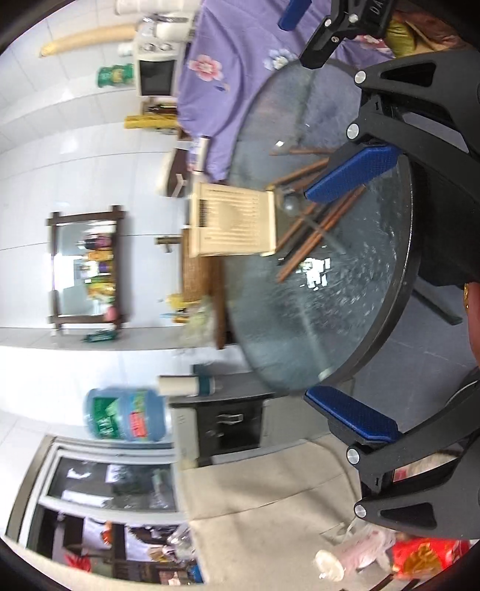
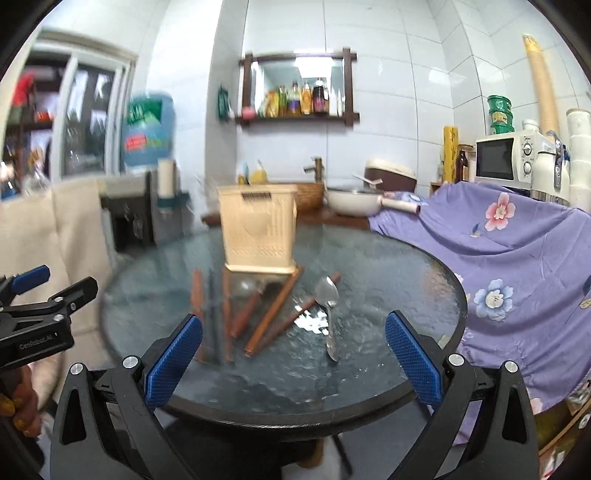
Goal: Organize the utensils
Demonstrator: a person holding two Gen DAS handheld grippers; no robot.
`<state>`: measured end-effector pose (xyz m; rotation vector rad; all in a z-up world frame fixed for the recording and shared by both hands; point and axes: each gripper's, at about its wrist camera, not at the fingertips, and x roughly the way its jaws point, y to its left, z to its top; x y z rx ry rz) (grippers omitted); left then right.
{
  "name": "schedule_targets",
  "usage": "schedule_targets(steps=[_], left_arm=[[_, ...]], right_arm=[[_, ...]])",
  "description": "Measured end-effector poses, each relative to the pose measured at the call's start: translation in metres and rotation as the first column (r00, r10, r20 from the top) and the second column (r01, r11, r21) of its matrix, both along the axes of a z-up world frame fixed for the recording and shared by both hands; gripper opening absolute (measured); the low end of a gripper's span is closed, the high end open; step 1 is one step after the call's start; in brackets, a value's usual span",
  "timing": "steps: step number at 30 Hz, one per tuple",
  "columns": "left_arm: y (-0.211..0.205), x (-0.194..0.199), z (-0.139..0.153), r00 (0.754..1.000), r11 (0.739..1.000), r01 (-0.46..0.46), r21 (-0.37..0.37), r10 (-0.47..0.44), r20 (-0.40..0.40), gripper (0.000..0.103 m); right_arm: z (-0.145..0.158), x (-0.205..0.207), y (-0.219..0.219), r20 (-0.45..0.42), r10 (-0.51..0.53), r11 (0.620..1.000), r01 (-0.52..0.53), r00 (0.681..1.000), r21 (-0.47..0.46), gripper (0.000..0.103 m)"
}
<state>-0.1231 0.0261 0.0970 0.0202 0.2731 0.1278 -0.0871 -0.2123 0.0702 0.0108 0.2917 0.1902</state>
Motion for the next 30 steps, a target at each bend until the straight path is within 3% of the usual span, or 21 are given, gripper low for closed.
schedule_targets(steps=[8, 30], left_arm=[[0.005, -0.018, 0.011, 1.000, 0.998, 0.022, -0.054, -0.022, 0.001, 0.098], [-0.001, -0.014, 0.011, 1.000, 0.999, 0.010, -0.031, -0.010, 0.013, 0.098]], right_arm=[[0.011, -0.022, -0.014, 0.029, -0.027, 0.999, 0.026, 0.999, 0.034, 0.097], [0.012, -0.027, -0.012, 0.028, -0.027, 0.999, 0.027, 0.999, 0.021, 0.097]])
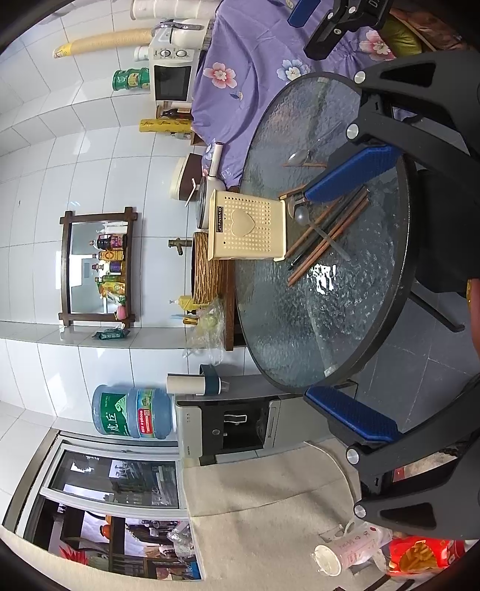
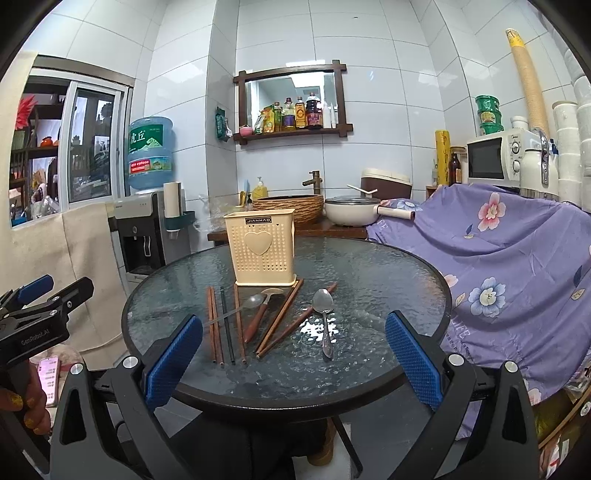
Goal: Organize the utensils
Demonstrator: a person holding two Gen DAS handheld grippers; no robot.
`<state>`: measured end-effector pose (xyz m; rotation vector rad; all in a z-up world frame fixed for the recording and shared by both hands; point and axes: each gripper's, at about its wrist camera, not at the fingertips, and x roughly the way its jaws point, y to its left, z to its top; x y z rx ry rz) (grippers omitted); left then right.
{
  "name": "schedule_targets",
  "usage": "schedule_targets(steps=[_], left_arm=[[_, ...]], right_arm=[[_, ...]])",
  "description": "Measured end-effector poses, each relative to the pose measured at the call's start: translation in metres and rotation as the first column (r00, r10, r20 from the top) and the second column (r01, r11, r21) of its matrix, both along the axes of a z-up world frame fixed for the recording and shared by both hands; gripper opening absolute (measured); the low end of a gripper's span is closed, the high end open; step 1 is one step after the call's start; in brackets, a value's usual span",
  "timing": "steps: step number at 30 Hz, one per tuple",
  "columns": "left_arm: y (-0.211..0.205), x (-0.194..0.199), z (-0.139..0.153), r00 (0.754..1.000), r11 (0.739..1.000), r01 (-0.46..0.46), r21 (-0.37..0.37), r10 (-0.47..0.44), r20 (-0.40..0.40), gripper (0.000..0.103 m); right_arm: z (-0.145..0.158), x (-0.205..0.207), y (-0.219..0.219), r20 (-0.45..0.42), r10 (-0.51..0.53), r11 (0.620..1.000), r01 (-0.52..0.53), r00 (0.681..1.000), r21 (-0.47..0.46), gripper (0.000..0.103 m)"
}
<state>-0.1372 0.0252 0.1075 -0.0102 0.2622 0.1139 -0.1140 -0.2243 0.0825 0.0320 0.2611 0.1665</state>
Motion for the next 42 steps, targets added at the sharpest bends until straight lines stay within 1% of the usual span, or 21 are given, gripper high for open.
schedule_targets(steps=[42], left_arm=[[0.0014, 0.0085, -0.0052, 0.999, 1.000, 0.007, -0.025, -0.008, -0.032, 0.098]], right_arm=[[-0.0033, 0.0059, 0.0017, -0.036, 0.008, 1.000, -0.008, 0.999, 0.005, 0.097]])
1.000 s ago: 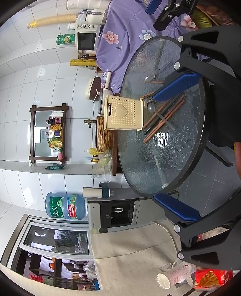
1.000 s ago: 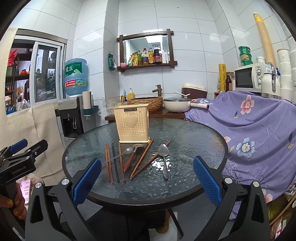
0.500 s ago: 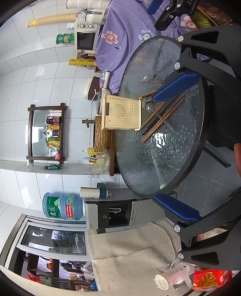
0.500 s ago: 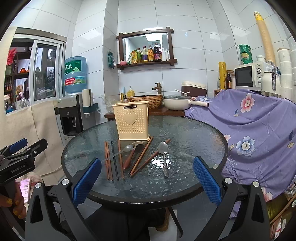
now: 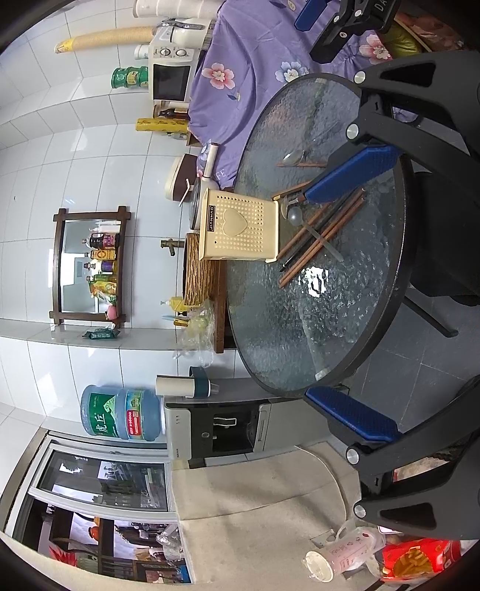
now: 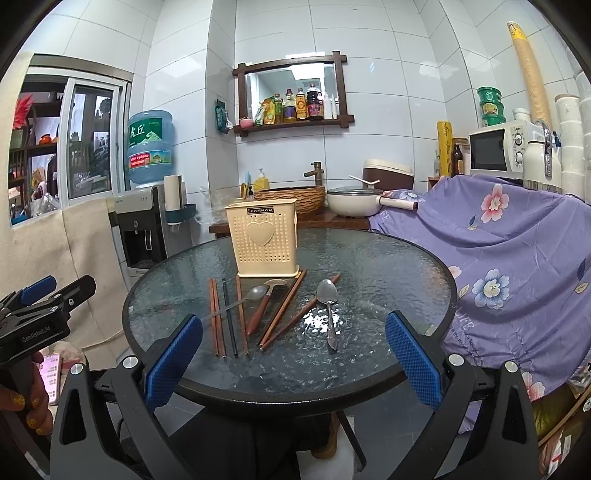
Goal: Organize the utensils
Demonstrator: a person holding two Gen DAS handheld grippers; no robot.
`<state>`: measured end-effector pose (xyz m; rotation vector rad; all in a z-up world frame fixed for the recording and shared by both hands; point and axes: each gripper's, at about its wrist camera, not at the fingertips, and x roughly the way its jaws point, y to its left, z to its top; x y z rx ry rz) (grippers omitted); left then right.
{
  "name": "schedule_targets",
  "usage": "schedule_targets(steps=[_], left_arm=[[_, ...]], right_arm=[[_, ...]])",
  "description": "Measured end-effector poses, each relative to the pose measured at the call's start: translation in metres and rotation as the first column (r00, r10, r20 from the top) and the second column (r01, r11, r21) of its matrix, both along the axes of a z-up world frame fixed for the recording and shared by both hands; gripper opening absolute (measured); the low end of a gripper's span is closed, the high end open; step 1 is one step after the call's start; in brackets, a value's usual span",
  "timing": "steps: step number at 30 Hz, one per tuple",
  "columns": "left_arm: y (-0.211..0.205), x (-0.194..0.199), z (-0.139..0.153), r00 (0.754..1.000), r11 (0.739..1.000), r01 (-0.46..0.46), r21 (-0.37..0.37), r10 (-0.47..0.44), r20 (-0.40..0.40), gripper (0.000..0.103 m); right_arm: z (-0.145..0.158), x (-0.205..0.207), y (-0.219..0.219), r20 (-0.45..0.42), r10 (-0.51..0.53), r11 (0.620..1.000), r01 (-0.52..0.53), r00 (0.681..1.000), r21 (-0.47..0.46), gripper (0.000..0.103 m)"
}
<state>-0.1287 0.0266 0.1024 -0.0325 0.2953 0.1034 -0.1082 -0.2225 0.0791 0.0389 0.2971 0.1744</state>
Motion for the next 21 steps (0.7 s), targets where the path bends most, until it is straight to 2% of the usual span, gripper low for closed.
schedule_targets(steps=[18, 21], left_arm=[[0.000, 0.001, -0.002, 1.000, 1.000, 0.005, -0.003, -0.005, -0.004, 0.098], [-0.002, 0.012, -0.004, 0.999, 1.000, 0.019, 0.000, -0.019, -0.030, 0.098]], right_arm=[[-0.002, 0.001, 0.001, -0.003, 0.002, 1.000, -0.002, 1.000, -0.003, 0.097], [-0.004, 0.008, 0.003, -0.032, 0.024, 1.000, -0.024, 0.999, -0.002, 0.097]])
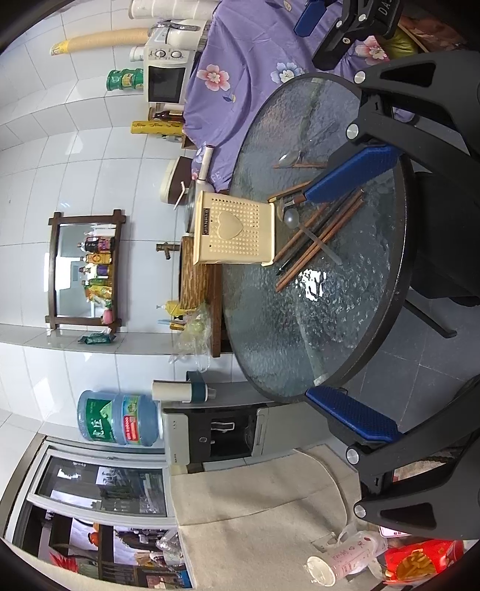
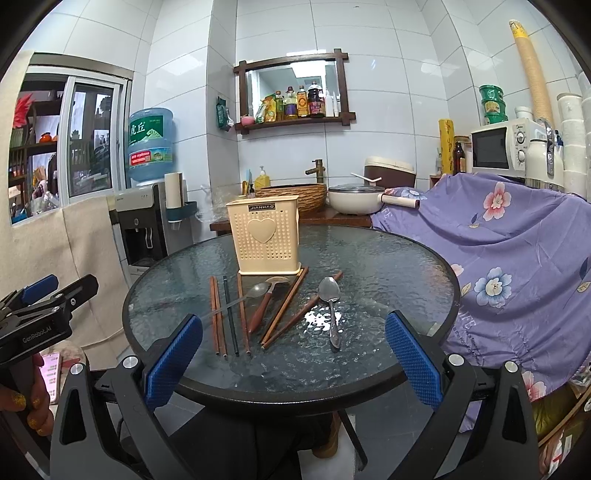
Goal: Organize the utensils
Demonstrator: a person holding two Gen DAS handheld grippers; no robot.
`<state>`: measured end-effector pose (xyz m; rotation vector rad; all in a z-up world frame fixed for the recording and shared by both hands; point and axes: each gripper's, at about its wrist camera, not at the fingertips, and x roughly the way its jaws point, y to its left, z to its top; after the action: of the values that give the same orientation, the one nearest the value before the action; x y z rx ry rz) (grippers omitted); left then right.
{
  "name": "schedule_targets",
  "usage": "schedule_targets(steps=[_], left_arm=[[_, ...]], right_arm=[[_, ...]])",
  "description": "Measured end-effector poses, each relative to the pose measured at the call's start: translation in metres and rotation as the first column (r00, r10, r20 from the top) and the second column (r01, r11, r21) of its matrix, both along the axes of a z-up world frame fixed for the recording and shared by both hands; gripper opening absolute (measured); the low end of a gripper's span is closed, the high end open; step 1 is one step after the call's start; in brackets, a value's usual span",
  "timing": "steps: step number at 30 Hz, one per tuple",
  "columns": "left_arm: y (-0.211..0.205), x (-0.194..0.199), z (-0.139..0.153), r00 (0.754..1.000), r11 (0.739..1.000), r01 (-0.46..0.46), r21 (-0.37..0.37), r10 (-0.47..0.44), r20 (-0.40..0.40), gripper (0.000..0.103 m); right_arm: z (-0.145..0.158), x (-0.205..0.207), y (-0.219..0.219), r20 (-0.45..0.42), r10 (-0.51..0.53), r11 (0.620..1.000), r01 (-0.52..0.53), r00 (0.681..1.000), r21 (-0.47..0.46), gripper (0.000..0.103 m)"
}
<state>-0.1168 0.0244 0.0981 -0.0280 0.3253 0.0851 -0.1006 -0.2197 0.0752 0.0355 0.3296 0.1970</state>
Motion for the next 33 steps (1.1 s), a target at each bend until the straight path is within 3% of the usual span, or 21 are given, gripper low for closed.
schedule_targets(steps=[4, 15, 27, 33], left_arm=[[0.000, 0.033, -0.011, 0.994, 0.997, 0.066, -0.035, -0.069, -0.081, 0.098], [-0.010, 0.097, -0.045, 0.970, 0.991, 0.130, -0.001, -0.128, -0.207, 0.097], [-0.018, 0.163, -0.063, 0.925, 0.980, 0.200, -0.008, -0.192, -0.329, 0.078], [-0.020, 0.194, -0.061, 0.898, 0.971, 0.231, -0.061, -0.237, -0.370, 0.071]], right_arm=[[-0.008, 0.025, 0.003, -0.068, 0.008, 1.000, -0.008, 0.998, -0.002, 0.097], [-0.033, 0.088, 0.009, -0.187, 0.001, 0.997, -0.016, 0.982, -0.080, 0.097], [-0.045, 0.154, 0.007, -0.311, 0.014, 0.989, -0.059, 0.950, -0.134, 0.084], [-0.048, 0.186, 0.007, -0.369, 0.017, 0.989, -0.070, 0.929, -0.132, 0.079]])
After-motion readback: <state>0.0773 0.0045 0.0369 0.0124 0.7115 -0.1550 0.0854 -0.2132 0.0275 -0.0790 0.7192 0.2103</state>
